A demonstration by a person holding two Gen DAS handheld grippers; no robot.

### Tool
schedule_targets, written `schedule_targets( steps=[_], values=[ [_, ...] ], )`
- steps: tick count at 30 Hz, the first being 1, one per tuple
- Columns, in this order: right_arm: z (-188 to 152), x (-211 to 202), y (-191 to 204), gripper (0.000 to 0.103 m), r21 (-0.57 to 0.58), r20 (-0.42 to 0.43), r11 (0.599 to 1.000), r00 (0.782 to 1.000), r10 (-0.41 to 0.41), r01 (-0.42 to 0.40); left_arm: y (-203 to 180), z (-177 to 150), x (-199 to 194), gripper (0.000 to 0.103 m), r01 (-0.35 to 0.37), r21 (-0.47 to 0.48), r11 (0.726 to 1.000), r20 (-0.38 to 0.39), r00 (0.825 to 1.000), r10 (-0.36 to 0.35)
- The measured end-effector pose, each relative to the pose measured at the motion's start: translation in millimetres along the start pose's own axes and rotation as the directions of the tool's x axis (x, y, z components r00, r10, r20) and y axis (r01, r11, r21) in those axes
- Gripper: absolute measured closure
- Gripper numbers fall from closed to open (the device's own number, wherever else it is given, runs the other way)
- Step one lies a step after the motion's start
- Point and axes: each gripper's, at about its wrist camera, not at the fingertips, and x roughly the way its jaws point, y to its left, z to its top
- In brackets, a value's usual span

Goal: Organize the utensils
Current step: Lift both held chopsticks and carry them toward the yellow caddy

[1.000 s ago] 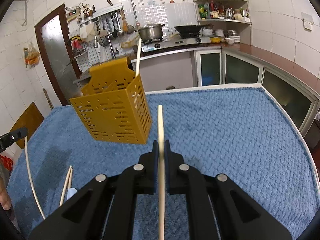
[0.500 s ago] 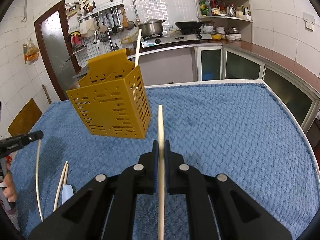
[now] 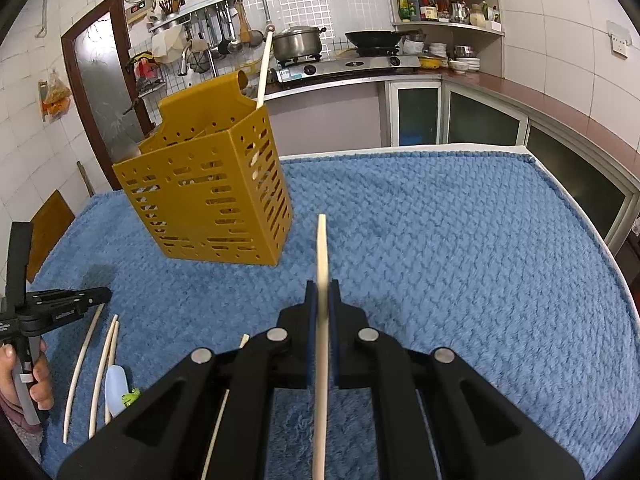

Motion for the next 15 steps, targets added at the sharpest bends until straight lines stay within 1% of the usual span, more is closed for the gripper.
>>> schedule_targets(
  steps=[5,7,10,11,13,15],
  values=[
    [-1,0,0,0.097,-0.001,0.002,1.0,1.0,0.003,-0.003,-1,-2,-3,0.095,-0.004,-0.007,1.0,-0.028,1.0,0.003],
    [-1,-1,-1,0.097,0.001,0.003,1.0,1.0,0.003,-0.003,-2,-4,-5,0.09,-0.002,-0.008,1.0,-0.036,0.999,0.002],
    [-2,0,-2,0.097,0.005,0.0,1.0,1.0,0.001,-0.001,-4,-7,-8,0.076,-0.002,-0.007,1.0,-0.054,0.999,0.002],
    [-2,0,-2,0.097,0.006,-0.001,1.0,1.0,0.0,0.0,-7,-7,-9,0.069,-0.003,-0.003,1.0,-0.06,0.998,0.003],
    [-2,0,-2,0.097,0.006,-0.002,1.0,1.0,-0.001,0.001,-11,-10,-8,0.068,-0.006,0.005,1.0,-0.075,0.997,0.006],
    [-3,1,-2,0.097,0.005,-0.005,1.0,1.0,-0.002,0.002,-16,-11,-8,0.069,-0.031,0.03,0.999,-0.077,0.996,0.033]
  ],
)
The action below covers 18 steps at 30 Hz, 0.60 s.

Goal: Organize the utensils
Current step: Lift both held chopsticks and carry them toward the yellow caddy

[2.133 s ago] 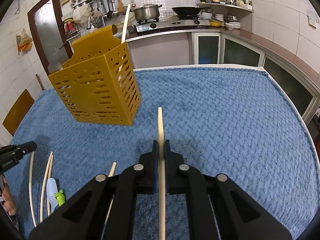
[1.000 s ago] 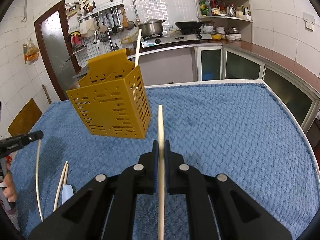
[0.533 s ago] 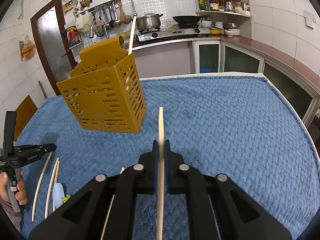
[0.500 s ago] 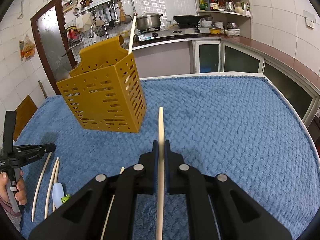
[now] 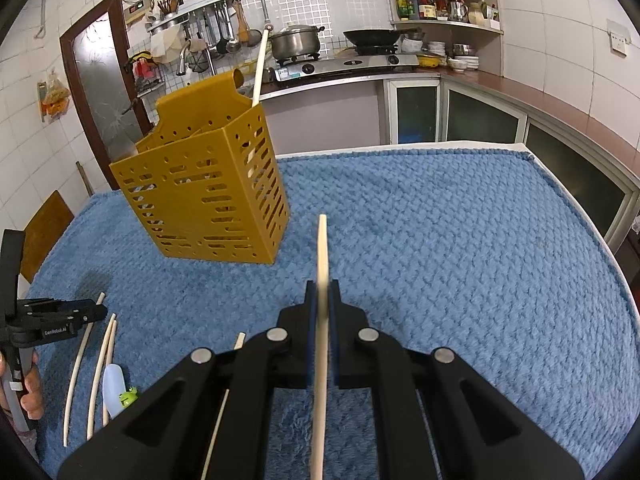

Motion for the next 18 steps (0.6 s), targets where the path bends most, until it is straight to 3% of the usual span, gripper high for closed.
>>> schedule_targets(
  steps=[8,14,18],
  values=[
    [0,1,3,0.097,-0.008,-0.004,1.0,1.0,0.0,0.0,0,4,-1,0.096,-0.018,0.007,1.0,-0.001,1.0,0.018],
    [0,-2,3,0.097,0.001,0.002,1.0,1.0,0.004,-0.004,2,10,-6,0.099,0.004,-0.004,1.0,0.019,1.0,-0.004],
    [5,-12,1,0.097,0.015,0.023,1.0,1.0,0.014,-0.015,3,18,-31,0.099,0.033,-0.02,0.999,0.098,0.995,-0.03]
  ],
)
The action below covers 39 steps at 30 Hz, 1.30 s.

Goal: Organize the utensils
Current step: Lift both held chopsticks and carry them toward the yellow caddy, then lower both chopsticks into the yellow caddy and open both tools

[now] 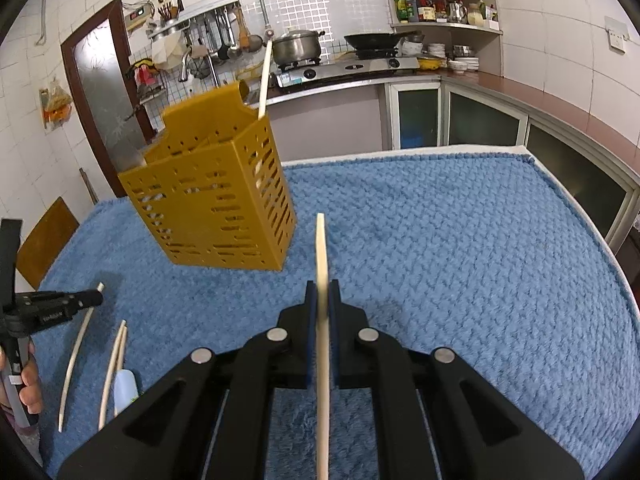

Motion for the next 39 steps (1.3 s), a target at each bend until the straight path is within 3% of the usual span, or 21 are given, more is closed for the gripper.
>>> schedule_targets(
  steps=[4,9,21,27,30,34,39],
  values=[
    [6,-9,1,0.097,0.011,0.019,1.0,1.0,0.01,-0.01,-2,11,-24,0.099,0.042,-0.008,0.999,0.086,0.995,-0.041],
    [14,-17,4,0.097,0.014,0.049,1.0,0.999,0.003,-0.003,-7,23,-53,0.099,0.106,0.002,0.994,0.208,0.972,-0.104],
    [44,-49,13,0.097,0.015,0.19,1.0,0.982,0.01,-0.013,-31,52,-78,0.099,0.216,0.083,0.973,0.322,0.918,-0.231],
    [67,-60,25,0.097,-0.01,0.251,1.0,0.968,0.025,-0.023,-42,70,-83,0.099,0.221,0.118,0.968,0.37,0.895,-0.249],
    [85,-64,31,0.097,-0.022,0.281,0.999,0.959,0.031,-0.026,-44,86,-92,0.099,0.268,0.116,0.956,0.409,0.865,-0.292],
    [112,-70,41,0.097,-0.035,0.326,0.999,0.945,0.04,-0.03,-55,110,-105,0.099,0.257,0.153,0.954,0.457,0.838,-0.298],
    [144,-72,57,0.097,-0.063,0.38,0.998,0.924,0.043,-0.021,-66,138,-119,0.099,0.276,0.184,0.943,0.531,0.779,-0.332]
  ],
)
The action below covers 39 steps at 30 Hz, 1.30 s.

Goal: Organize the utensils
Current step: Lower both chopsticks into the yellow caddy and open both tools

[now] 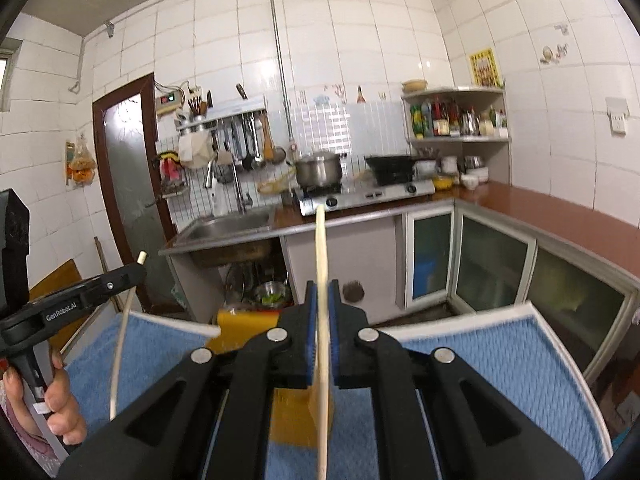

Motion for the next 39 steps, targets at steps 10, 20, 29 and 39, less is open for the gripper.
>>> schedule_targets(
  steps=[10,20,29,39],
  values=[
    [28,27,18,0.097,-0.02,0.124,1.0,0.992,0.007,-0.004,-12,31,19,0.099,-0.026,0.015,1.0,0.213,0.977,0.023],
    [21,57,17,0.097,-0.011,0.195,1.0,0.981,0.022,-0.02,-14,40,57,0.099,-0.062,0.023,0.998,0.331,0.942,0.051],
    [-3,74,27,0.097,-0.061,0.202,0.998,0.979,0.018,-0.006,-6,18,99,0.099,-0.062,0.026,0.998,0.302,0.952,0.052],
    [-36,90,33,0.097,-0.086,0.156,0.996,0.987,0.029,-0.015,7,0,113,0.098,-0.058,0.023,0.998,0.232,0.971,0.051]
  ],
)
